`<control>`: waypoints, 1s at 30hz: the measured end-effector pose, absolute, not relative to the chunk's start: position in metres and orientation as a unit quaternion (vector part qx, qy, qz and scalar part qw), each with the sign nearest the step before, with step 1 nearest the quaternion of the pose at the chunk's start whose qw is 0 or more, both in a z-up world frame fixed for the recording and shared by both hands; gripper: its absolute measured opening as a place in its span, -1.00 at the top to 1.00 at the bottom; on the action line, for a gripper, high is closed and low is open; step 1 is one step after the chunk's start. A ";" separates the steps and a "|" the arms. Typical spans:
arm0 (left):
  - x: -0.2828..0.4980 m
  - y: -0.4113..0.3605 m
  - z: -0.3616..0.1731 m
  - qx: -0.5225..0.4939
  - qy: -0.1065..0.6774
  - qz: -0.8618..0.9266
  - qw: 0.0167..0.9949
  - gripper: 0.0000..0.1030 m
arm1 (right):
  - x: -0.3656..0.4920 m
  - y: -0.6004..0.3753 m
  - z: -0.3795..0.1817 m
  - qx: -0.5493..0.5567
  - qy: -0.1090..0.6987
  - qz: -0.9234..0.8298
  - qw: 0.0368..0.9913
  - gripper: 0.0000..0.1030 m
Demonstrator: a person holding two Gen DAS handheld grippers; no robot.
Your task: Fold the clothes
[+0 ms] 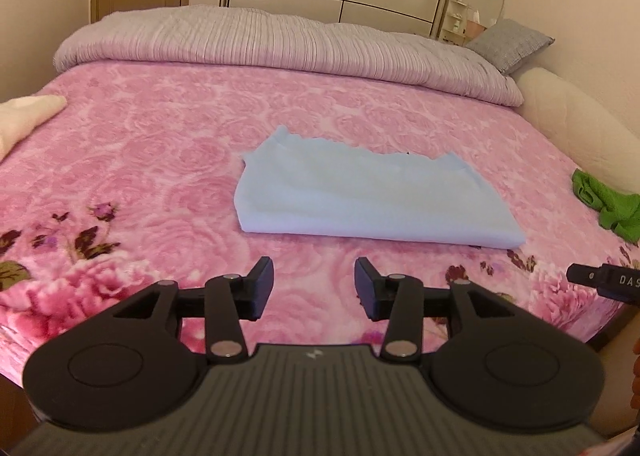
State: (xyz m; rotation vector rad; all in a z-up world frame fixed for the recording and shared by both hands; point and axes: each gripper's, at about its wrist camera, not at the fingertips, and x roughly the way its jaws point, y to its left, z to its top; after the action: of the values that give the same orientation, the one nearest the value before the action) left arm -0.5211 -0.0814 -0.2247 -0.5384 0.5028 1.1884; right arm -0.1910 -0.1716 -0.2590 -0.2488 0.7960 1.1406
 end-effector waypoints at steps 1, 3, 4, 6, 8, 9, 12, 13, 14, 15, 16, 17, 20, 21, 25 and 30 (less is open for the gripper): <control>-0.520 -0.084 -0.224 -0.244 0.233 0.548 0.766 0.21 | -0.190 -0.173 -0.259 -0.113 0.366 0.523 0.761 -0.56; -0.517 -0.089 -0.223 -0.236 0.237 0.550 0.766 0.21 | -0.188 -0.177 -0.260 -0.110 0.368 0.521 0.763 -0.56; -0.516 -0.091 -0.222 -0.233 0.239 0.551 0.765 0.21 | -0.187 -0.179 -0.261 -0.109 0.368 0.519 0.763 -0.56; -0.515 -0.096 -0.222 -0.227 0.242 0.552 0.765 0.21 | -0.185 -0.182 -0.263 -0.106 0.372 0.517 0.763 -0.56; -0.513 -0.101 -0.221 -0.221 0.245 0.554 0.765 0.21 | -0.184 -0.184 -0.266 -0.106 0.377 0.516 0.762 -0.56; -0.513 -0.104 -0.220 -0.218 0.246 0.554 0.764 0.20 | -0.185 -0.185 -0.267 -0.107 0.377 0.517 0.761 -0.56; -0.511 -0.112 -0.219 -0.212 0.247 0.556 0.765 0.19 | -0.188 -0.186 -0.269 -0.113 0.378 0.520 0.758 -0.56; -0.511 -0.115 -0.219 -0.210 0.247 0.556 0.765 0.18 | -0.189 -0.185 -0.270 -0.117 0.378 0.521 0.757 -0.56; -0.511 -0.117 -0.218 -0.209 0.247 0.556 0.765 0.17 | -0.191 -0.184 -0.271 -0.120 0.377 0.522 0.756 -0.56; -0.511 -0.119 -0.218 -0.208 0.247 0.557 0.766 0.17 | -0.192 -0.184 -0.271 -0.122 0.375 0.524 0.755 -0.56; -0.511 -0.120 -0.218 -0.206 0.248 0.557 0.765 0.16 | -0.194 -0.183 -0.270 -0.125 0.373 0.526 0.754 -0.56; -0.511 -0.121 -0.219 -0.205 0.250 0.558 0.765 0.16 | -0.195 -0.182 -0.270 -0.127 0.371 0.528 0.754 -0.57; -0.512 -0.120 -0.219 -0.205 0.254 0.561 0.761 0.15 | -0.199 -0.178 -0.268 -0.133 0.360 0.534 0.753 -0.58; -0.512 -0.119 -0.220 -0.206 0.255 0.562 0.760 0.14 | -0.200 -0.177 -0.267 -0.135 0.356 0.536 0.754 -0.58; -0.516 -0.108 -0.225 -0.212 0.260 0.566 0.753 0.12 | -0.204 -0.168 -0.269 -0.148 0.350 0.538 0.753 -0.60; -0.517 -0.086 -0.237 -0.224 0.273 0.563 0.747 0.12 | -0.208 -0.150 -0.276 -0.160 0.355 0.535 0.750 -0.60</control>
State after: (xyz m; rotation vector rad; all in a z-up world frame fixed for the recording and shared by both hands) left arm -0.5173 -0.0859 -0.2369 -0.4911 0.5973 1.2315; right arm -0.2075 -0.1498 -0.2757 -0.3488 0.7755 1.1683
